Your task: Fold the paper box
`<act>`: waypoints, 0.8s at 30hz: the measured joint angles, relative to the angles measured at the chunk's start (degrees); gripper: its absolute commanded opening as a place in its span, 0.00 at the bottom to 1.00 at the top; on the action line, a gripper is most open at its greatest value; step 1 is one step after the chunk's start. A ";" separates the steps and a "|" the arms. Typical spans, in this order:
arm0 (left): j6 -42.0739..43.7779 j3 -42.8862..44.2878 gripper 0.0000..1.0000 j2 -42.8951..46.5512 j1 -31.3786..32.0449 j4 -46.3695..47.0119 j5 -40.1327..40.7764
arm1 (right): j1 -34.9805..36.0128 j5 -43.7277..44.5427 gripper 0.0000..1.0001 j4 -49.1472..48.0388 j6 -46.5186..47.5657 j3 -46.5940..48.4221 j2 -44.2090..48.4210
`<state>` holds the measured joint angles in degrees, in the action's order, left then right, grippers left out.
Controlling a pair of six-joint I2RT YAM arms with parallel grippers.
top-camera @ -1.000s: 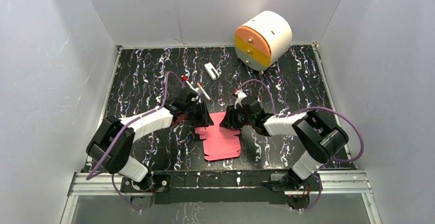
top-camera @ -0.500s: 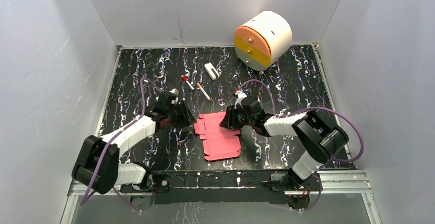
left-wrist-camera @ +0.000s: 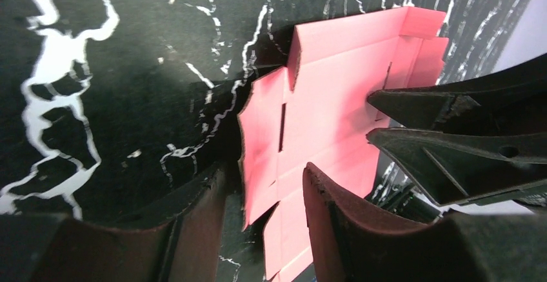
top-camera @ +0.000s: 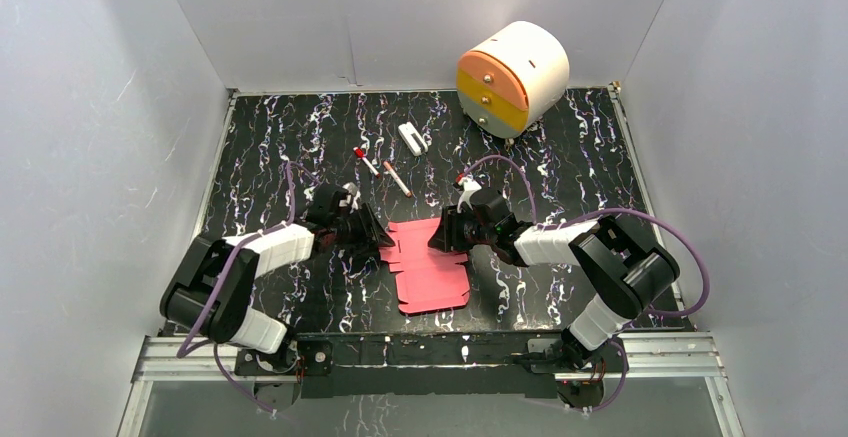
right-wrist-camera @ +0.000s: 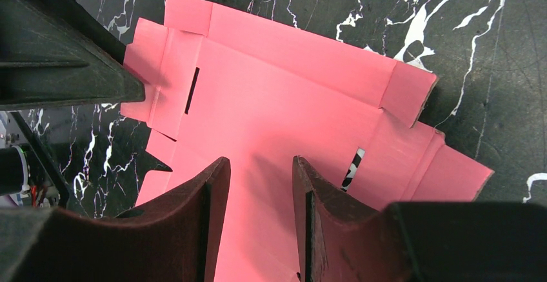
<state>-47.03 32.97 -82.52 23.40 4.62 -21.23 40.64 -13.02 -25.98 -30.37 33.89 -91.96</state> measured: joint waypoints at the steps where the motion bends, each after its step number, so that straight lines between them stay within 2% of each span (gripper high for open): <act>1: -0.22 -0.02 0.45 -0.74 0.00 0.98 -0.98 | 0.00 0.00 0.49 -0.02 -0.02 0.00 -0.02; 13: -1.68 -0.02 0.45 1.27 0.59 6.12 -6.51 | 0.00 0.00 0.49 -0.92 -0.70 -0.02 -0.44; 24: -2.71 1.40 0.45 -0.96 6.19 8.44 -6.67 | 0.11 0.11 0.49 -1.51 -0.98 -0.02 -0.72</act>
<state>-49.74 34.37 -83.48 29.58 13.06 -27.90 40.75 -12.91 -27.49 -31.35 33.87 -92.68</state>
